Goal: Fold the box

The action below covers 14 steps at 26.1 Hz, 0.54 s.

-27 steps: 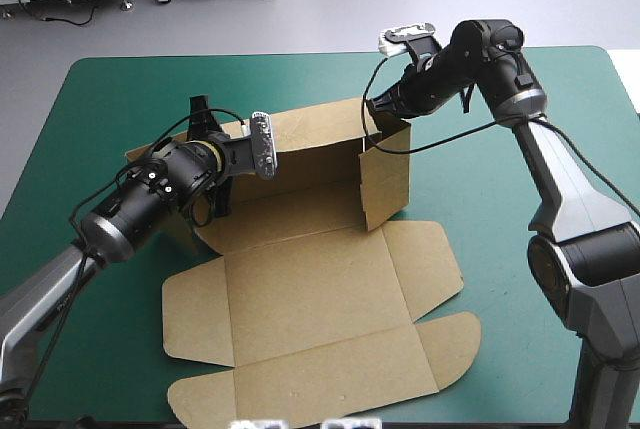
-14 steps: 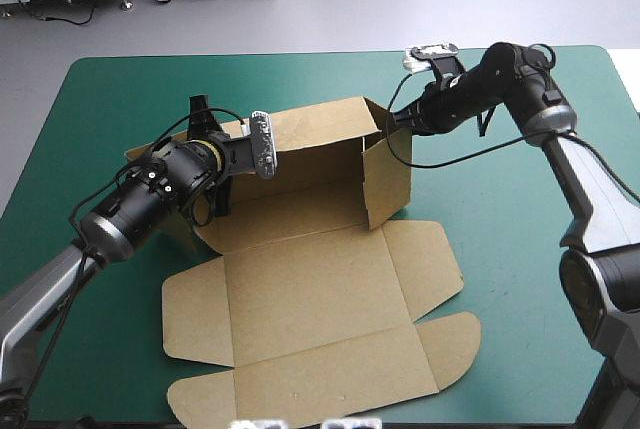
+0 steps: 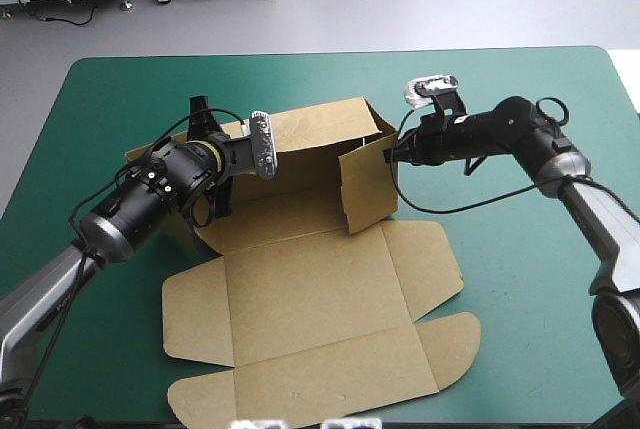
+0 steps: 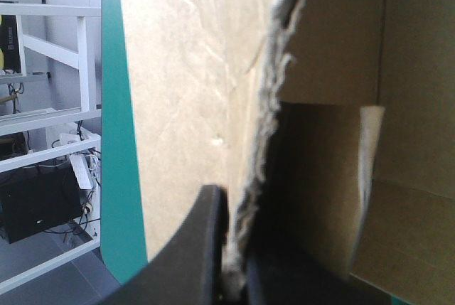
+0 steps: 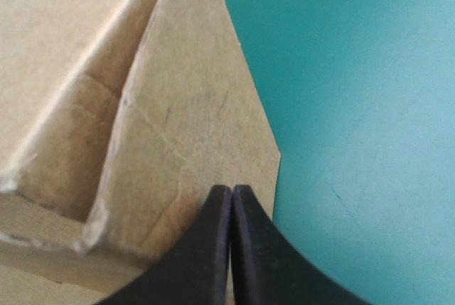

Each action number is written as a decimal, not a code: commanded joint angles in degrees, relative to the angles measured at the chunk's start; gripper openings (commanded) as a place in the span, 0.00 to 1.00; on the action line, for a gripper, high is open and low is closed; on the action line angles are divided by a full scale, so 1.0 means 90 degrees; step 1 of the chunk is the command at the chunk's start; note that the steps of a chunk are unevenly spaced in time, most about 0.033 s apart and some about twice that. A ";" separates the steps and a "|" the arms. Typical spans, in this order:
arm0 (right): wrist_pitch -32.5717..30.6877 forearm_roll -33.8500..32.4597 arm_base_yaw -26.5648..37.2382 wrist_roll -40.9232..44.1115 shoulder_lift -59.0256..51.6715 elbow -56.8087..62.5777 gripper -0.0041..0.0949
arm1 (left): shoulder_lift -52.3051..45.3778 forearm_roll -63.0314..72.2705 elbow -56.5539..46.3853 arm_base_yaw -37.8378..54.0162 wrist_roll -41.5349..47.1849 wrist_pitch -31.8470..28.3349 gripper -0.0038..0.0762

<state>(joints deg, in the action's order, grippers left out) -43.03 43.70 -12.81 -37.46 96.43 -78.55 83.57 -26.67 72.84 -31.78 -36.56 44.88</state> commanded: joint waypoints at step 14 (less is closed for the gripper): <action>0.0623 0.2450 0.0027 -0.3834 -0.0916 0.1463 0.04 | -0.0100 0.0743 0.0031 -0.0052 0.0088 -0.0012 0.04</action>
<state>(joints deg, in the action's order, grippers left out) -35.72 64.60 -12.81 -70.30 91.01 -63.93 83.55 -26.03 72.84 -31.78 -36.56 44.82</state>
